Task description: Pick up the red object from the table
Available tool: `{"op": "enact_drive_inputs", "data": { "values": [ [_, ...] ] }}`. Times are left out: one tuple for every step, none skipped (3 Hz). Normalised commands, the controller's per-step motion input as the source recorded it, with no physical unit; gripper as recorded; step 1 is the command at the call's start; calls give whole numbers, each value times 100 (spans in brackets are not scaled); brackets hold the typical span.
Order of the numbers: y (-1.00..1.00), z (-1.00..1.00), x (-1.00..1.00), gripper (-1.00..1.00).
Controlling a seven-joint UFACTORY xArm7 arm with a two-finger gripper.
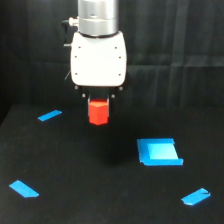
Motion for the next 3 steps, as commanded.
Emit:
{"op": "enact_drive_inputs", "data": {
  "values": [
    [8,2,5,-96],
    [4,8,-10,-89],
    [-1,-5,-2,-93]
  ]
}}
